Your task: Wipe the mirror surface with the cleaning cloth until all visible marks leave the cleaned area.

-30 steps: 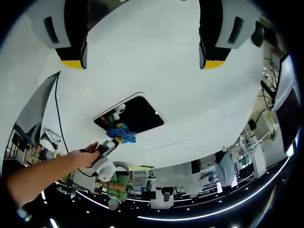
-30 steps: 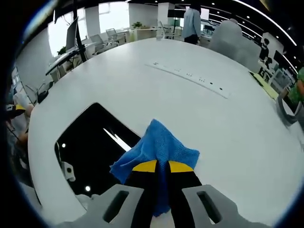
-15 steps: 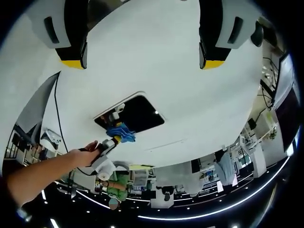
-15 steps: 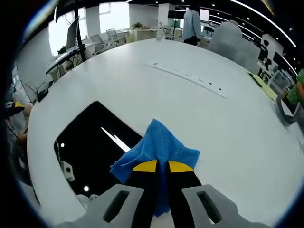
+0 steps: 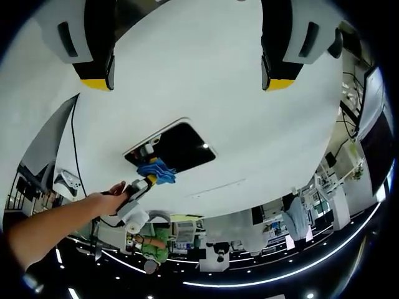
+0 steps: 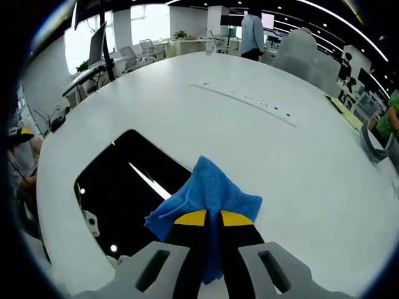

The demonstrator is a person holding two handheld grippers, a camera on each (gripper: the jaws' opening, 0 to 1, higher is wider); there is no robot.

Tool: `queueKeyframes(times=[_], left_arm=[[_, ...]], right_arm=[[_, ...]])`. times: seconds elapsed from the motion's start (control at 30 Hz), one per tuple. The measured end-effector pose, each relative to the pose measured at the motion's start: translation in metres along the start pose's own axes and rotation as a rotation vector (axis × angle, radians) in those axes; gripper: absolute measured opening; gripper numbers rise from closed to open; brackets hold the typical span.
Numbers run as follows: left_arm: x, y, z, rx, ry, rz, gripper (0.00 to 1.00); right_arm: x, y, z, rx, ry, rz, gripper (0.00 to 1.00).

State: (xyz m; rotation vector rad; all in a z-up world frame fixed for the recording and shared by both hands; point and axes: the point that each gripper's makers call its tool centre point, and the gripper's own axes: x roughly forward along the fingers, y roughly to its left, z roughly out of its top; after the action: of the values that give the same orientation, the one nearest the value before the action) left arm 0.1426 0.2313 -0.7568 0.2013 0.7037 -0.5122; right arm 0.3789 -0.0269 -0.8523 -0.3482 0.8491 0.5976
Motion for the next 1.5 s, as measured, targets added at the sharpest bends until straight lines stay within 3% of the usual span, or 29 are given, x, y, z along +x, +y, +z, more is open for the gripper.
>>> queueKeyframes(times=[1.5], left_arm=[[-0.016, -0.018, -0.008, 0.025, -0.016, -0.021, 0.99]], right_arm=[[-0.028, 0.034, -0.021, 0.026, -0.006, 0.011, 0.02]])
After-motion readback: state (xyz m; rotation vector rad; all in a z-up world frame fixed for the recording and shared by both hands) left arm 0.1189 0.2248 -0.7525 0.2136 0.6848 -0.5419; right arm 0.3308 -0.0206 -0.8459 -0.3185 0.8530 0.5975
